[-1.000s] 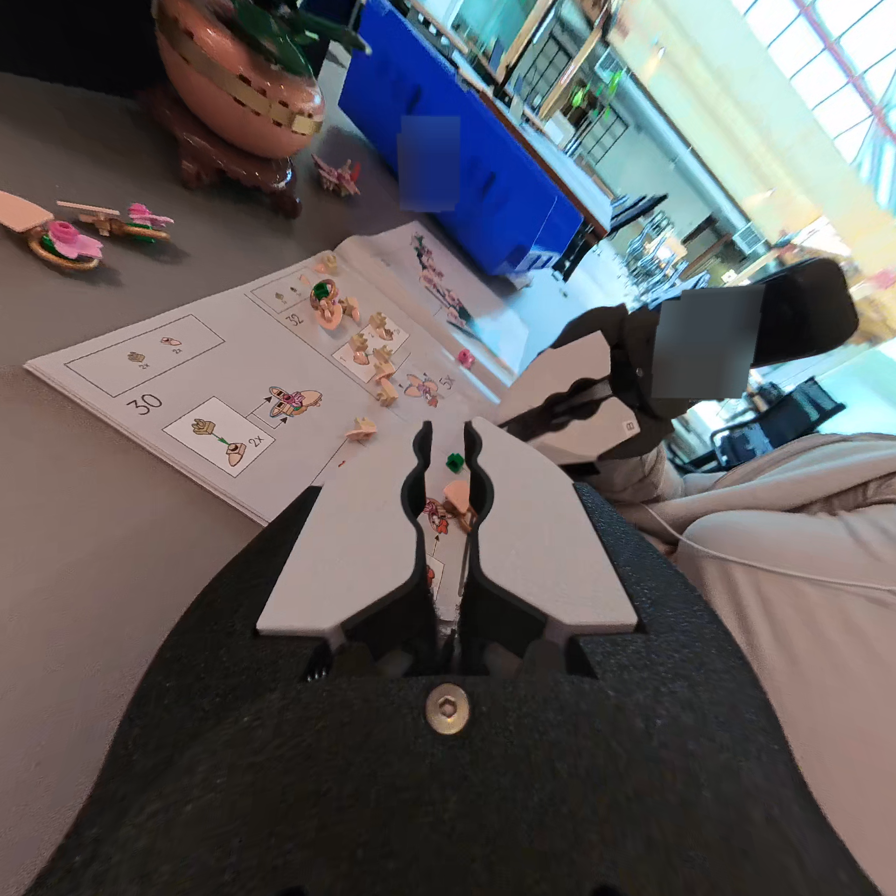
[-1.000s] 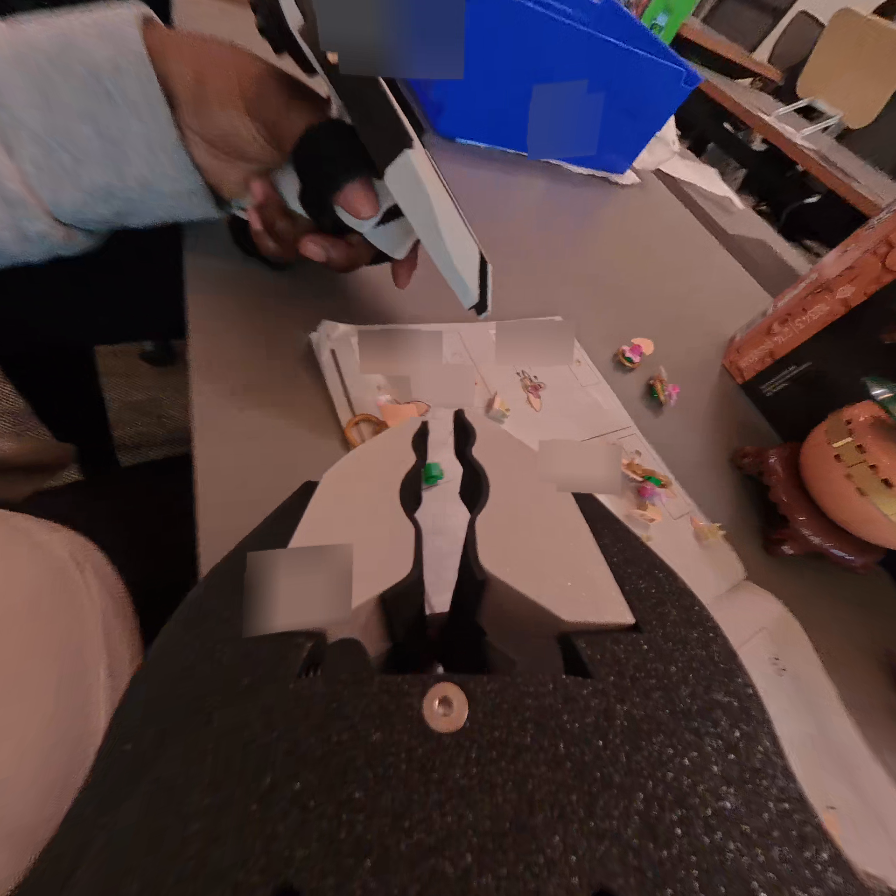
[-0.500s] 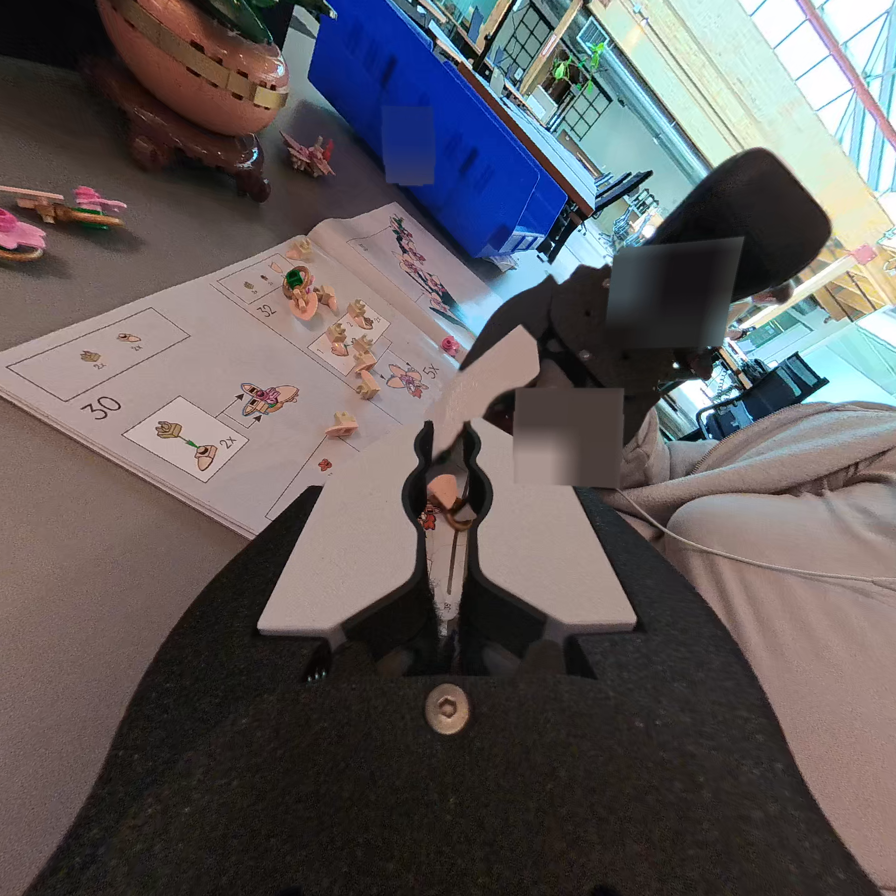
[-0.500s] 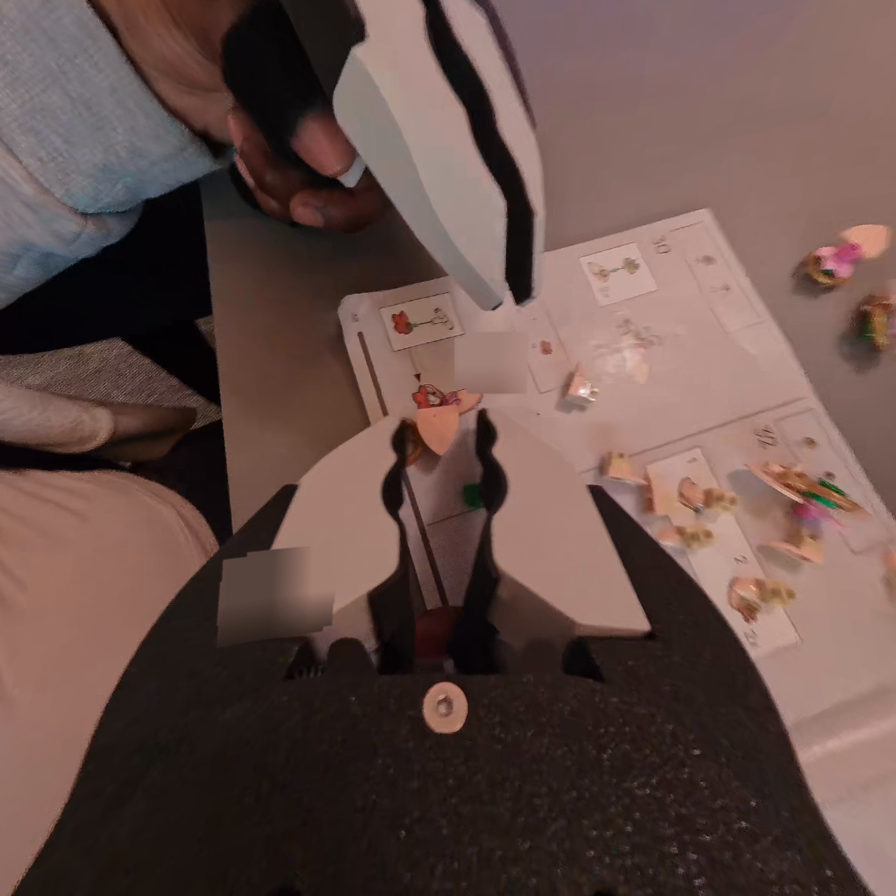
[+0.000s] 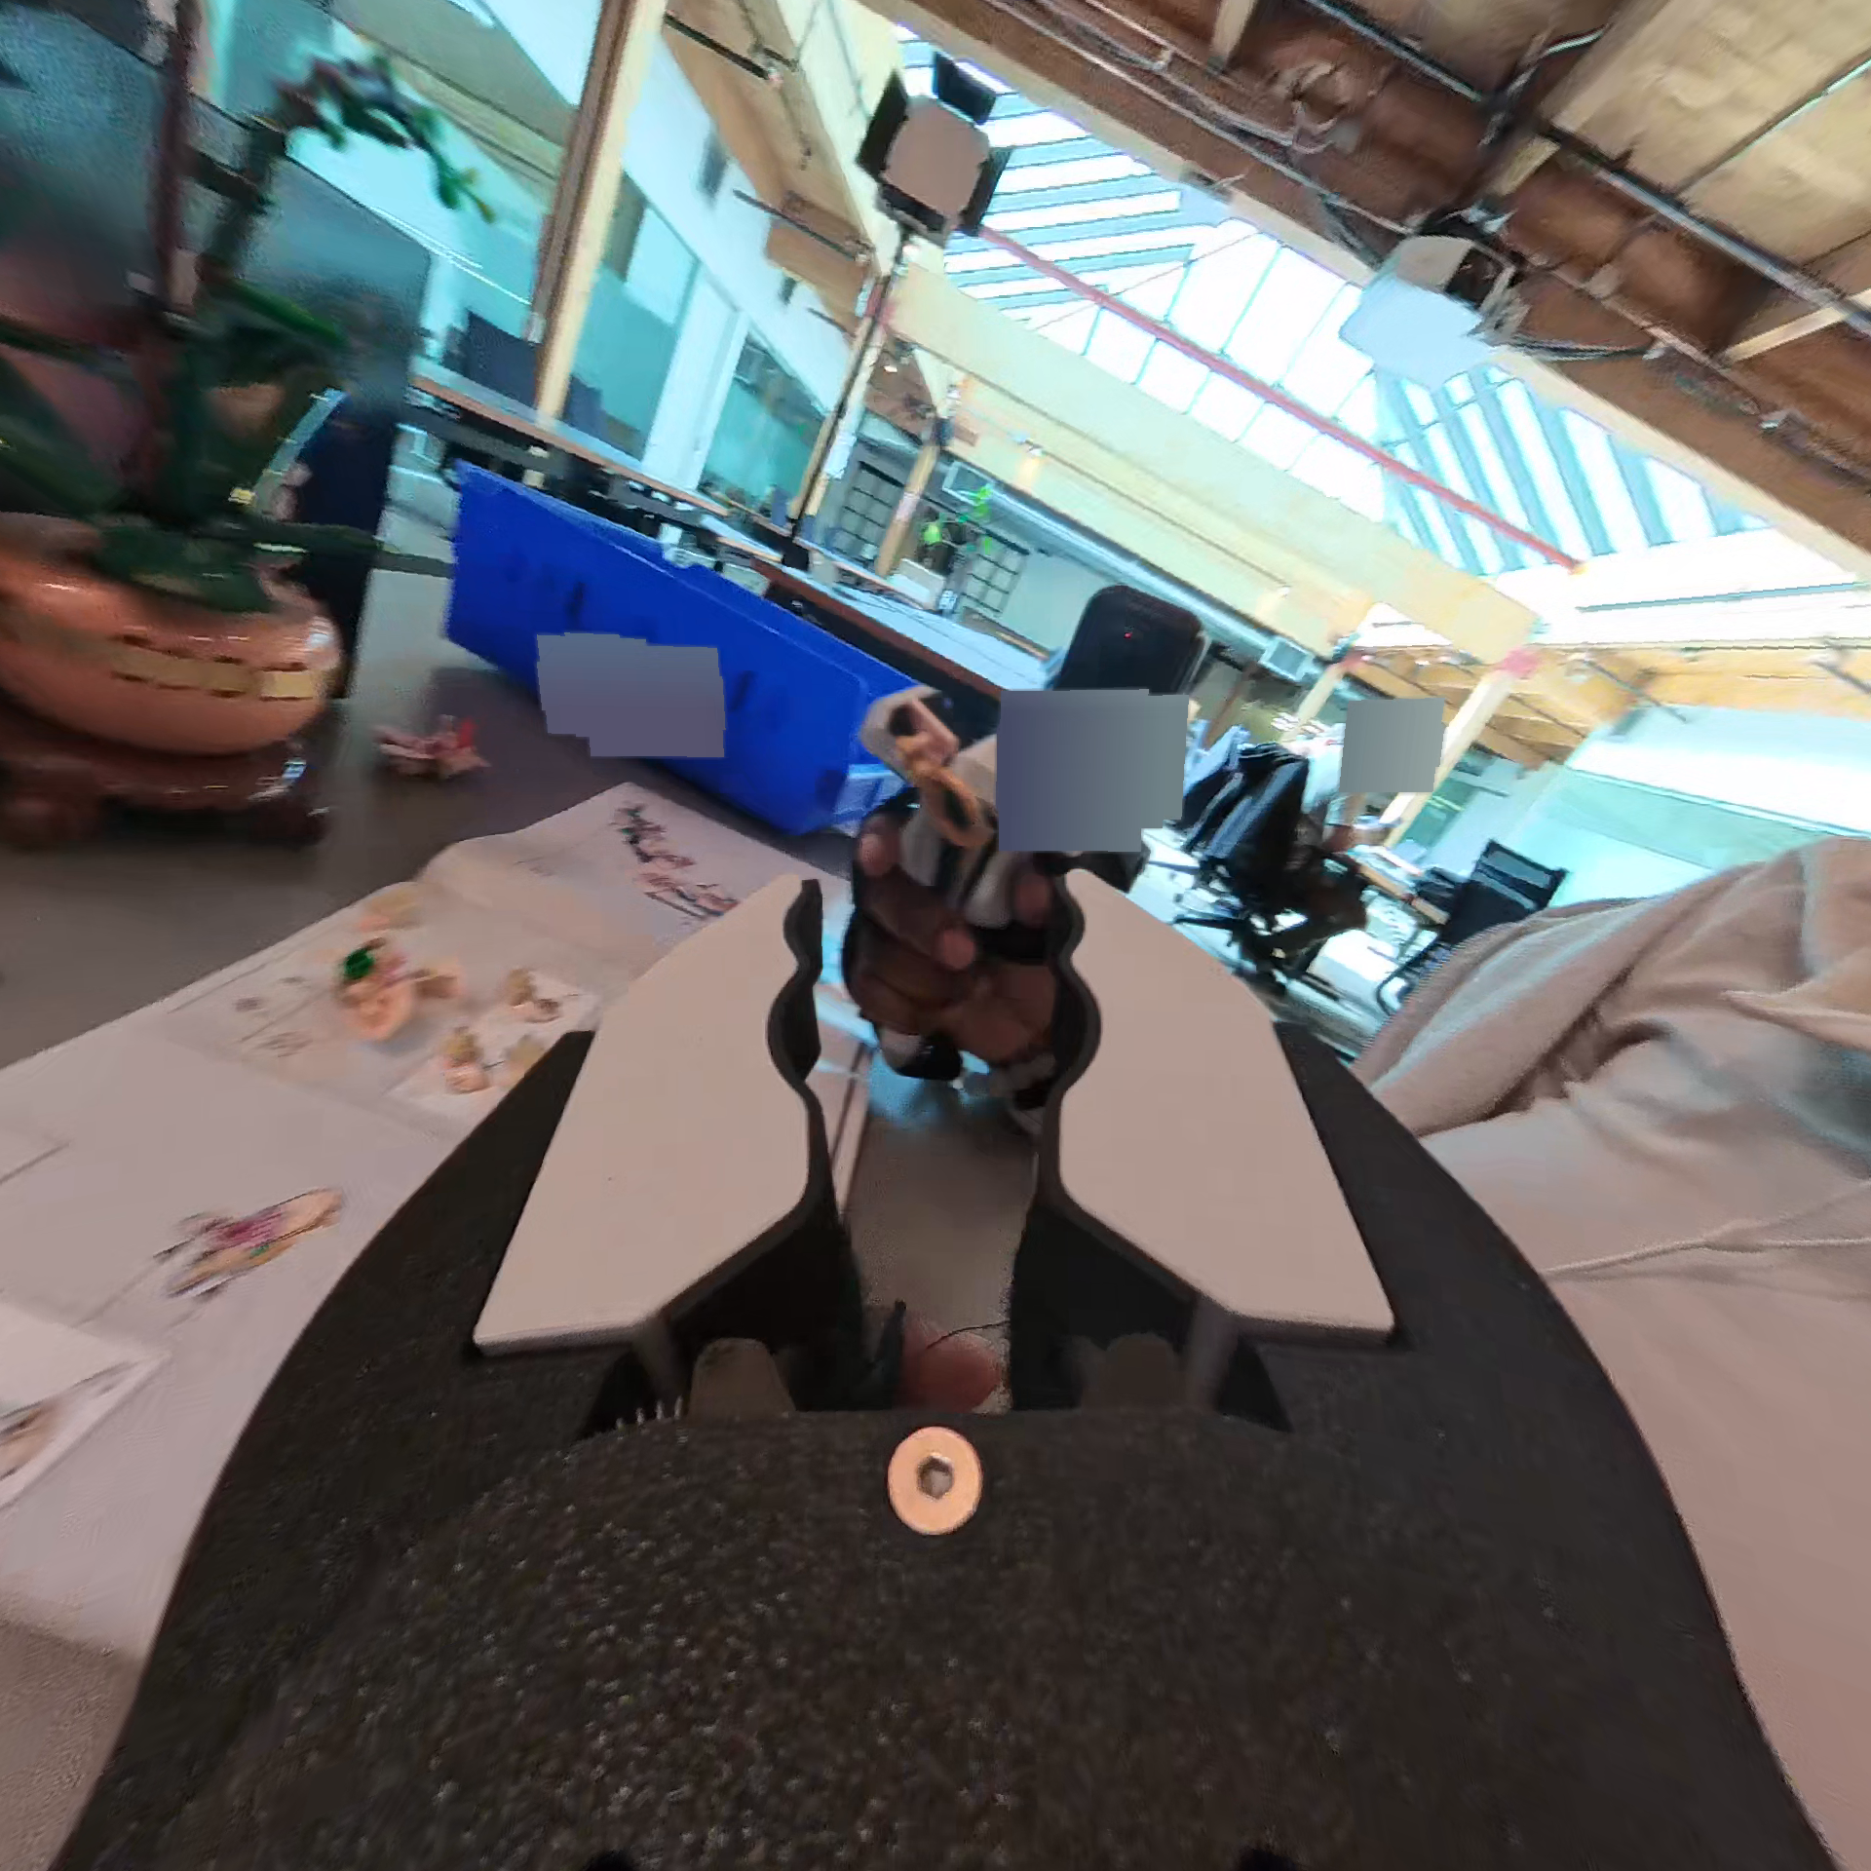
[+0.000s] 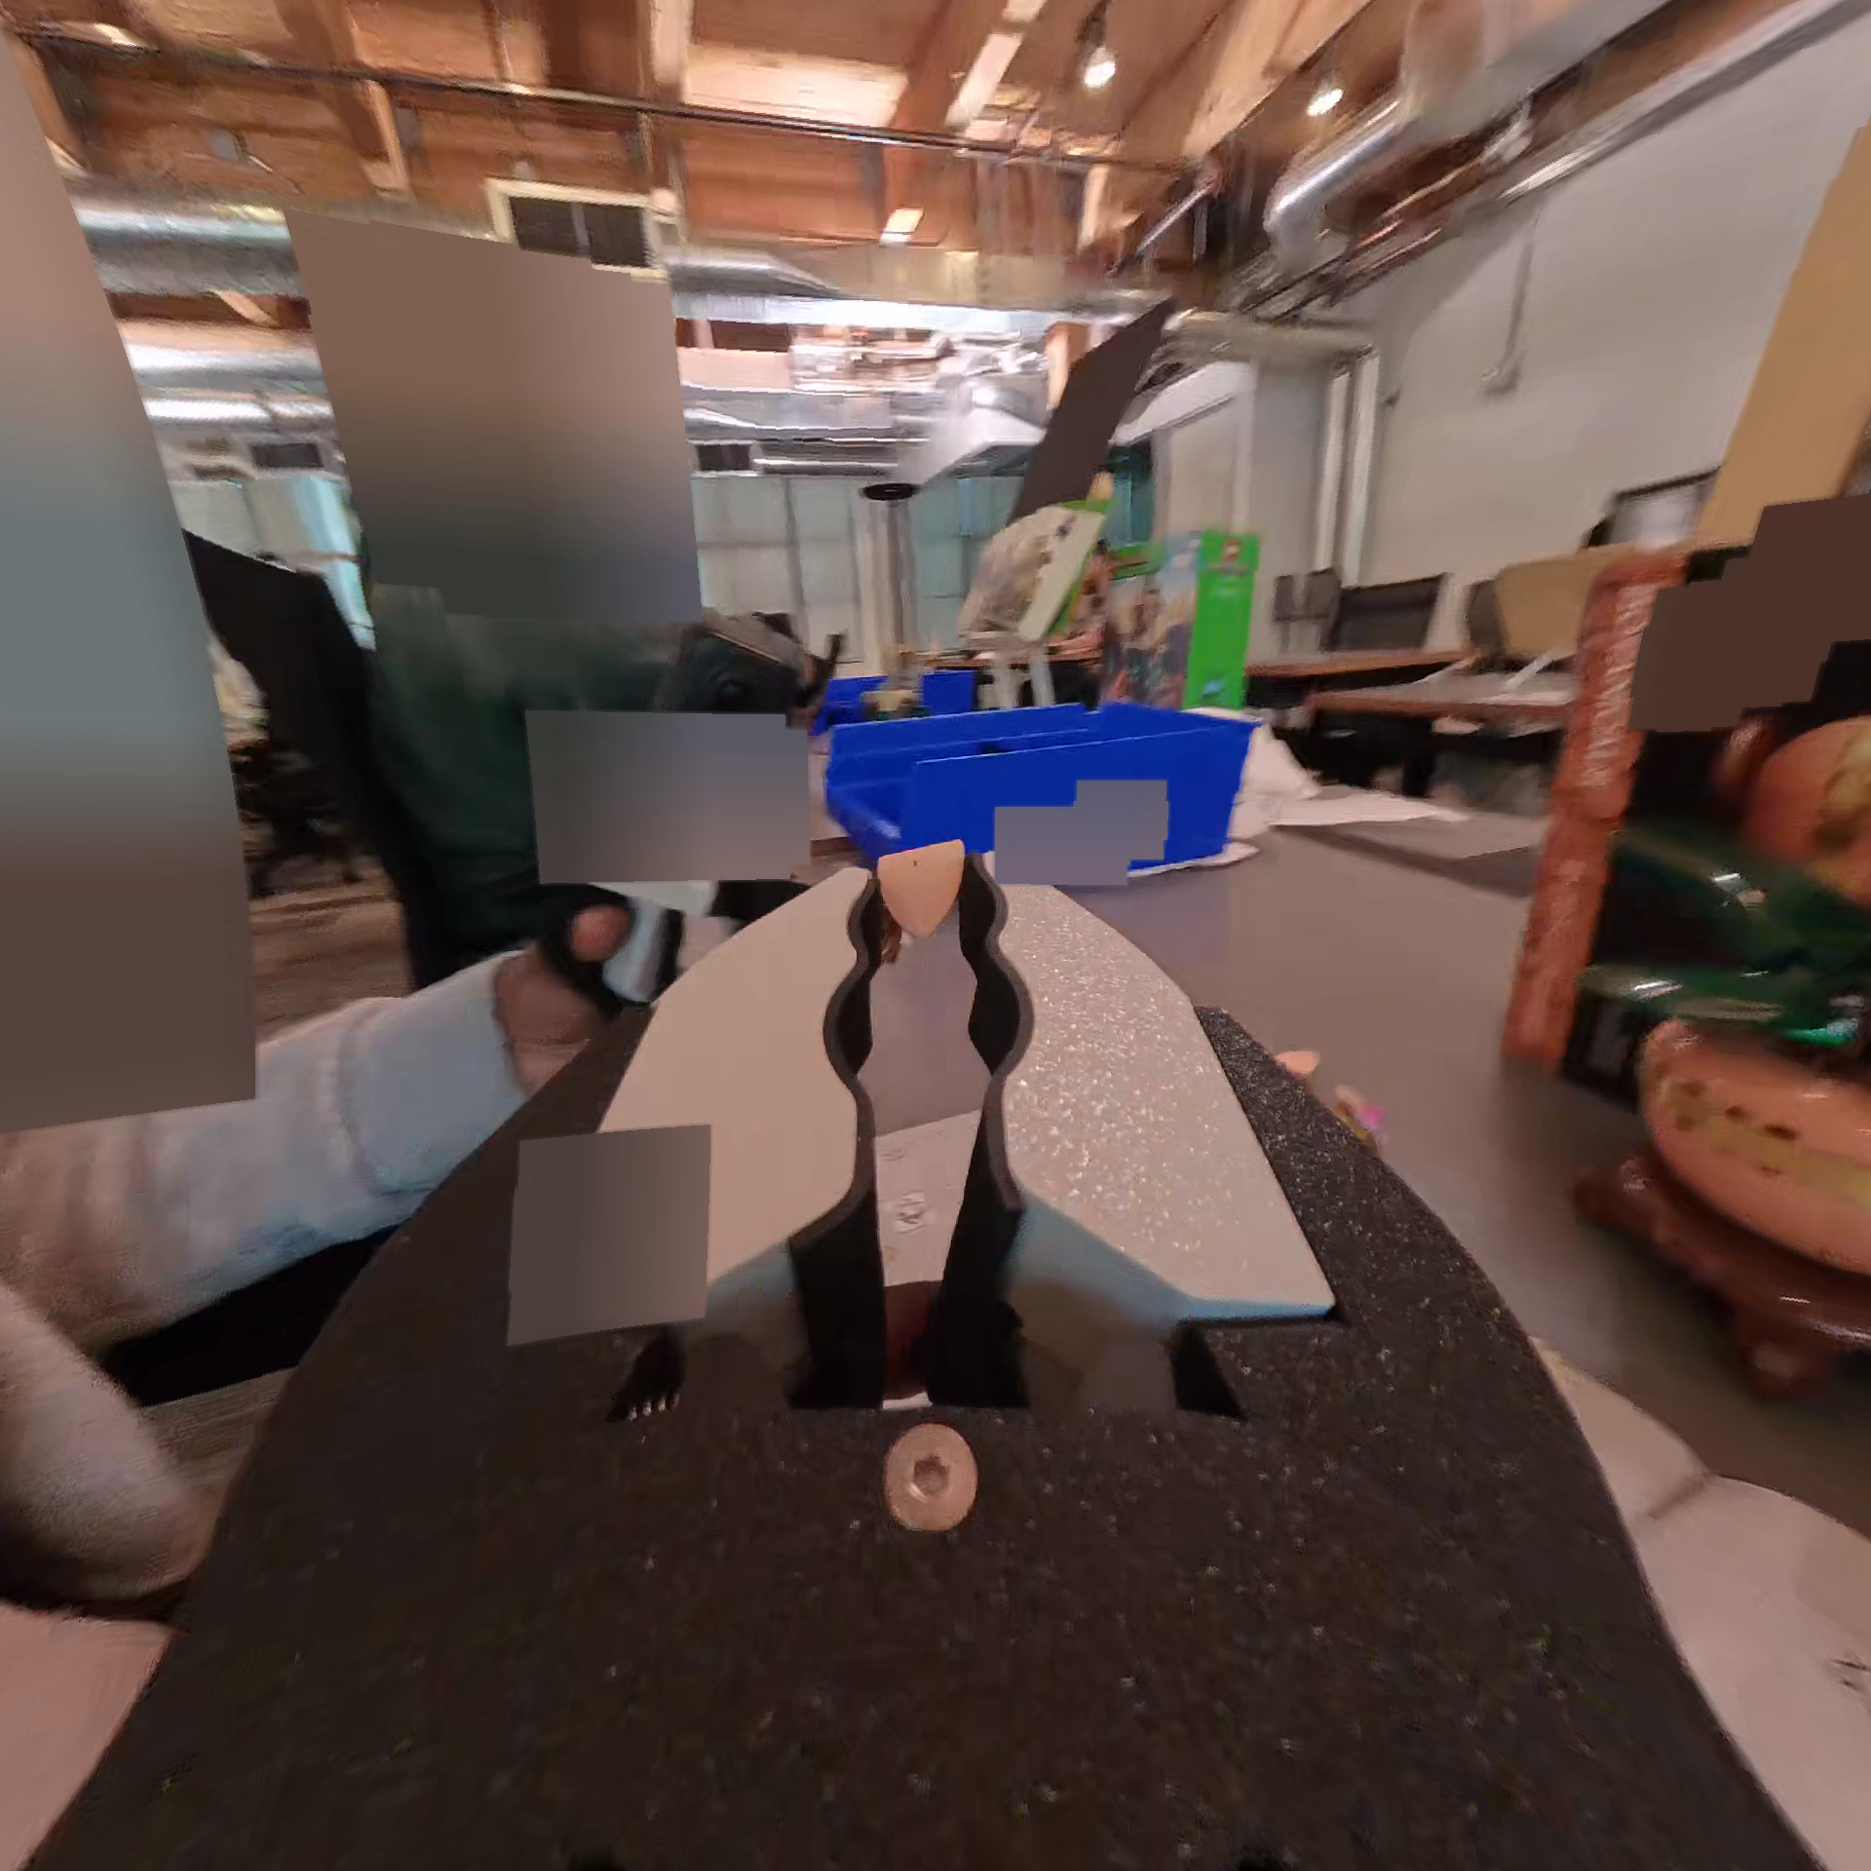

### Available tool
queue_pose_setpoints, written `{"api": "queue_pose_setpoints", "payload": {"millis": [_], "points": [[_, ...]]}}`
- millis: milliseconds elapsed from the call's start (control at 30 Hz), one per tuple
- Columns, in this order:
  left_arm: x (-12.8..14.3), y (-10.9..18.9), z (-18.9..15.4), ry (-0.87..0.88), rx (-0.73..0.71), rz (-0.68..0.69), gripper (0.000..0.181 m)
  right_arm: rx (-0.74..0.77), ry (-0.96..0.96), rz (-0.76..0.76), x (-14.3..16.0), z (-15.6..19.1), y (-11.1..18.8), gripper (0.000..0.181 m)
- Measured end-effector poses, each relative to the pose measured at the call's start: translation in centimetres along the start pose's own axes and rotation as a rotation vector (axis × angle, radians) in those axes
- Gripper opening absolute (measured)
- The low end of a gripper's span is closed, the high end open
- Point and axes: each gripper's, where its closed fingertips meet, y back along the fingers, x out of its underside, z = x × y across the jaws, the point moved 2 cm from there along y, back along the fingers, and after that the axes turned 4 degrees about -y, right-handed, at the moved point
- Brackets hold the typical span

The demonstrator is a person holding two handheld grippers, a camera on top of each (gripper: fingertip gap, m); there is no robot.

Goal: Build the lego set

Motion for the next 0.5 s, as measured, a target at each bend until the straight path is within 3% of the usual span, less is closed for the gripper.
{"api": "queue_pose_setpoints", "payload": {"millis": [167, 367, 500], "points": [[1.1, -1.7, -1.5, -0.111, 0.027, 0.018, 0.034, 0.040, 0.194, -0.038, -0.2, 1.3, -0.2, 0.014], [0.7, -1.1, -1.5, -0.230, -0.009, 0.017, 0.005, -0.015, 0.196, 0.017, 0.7, 2.1, -0.7, 0.014], [1.3, -0.7, -1.5, -0.259, 0.024, 0.071, 0.002, -0.056, 0.180, 0.076, 1.4, 2.3, -0.6, 0.014]]}}
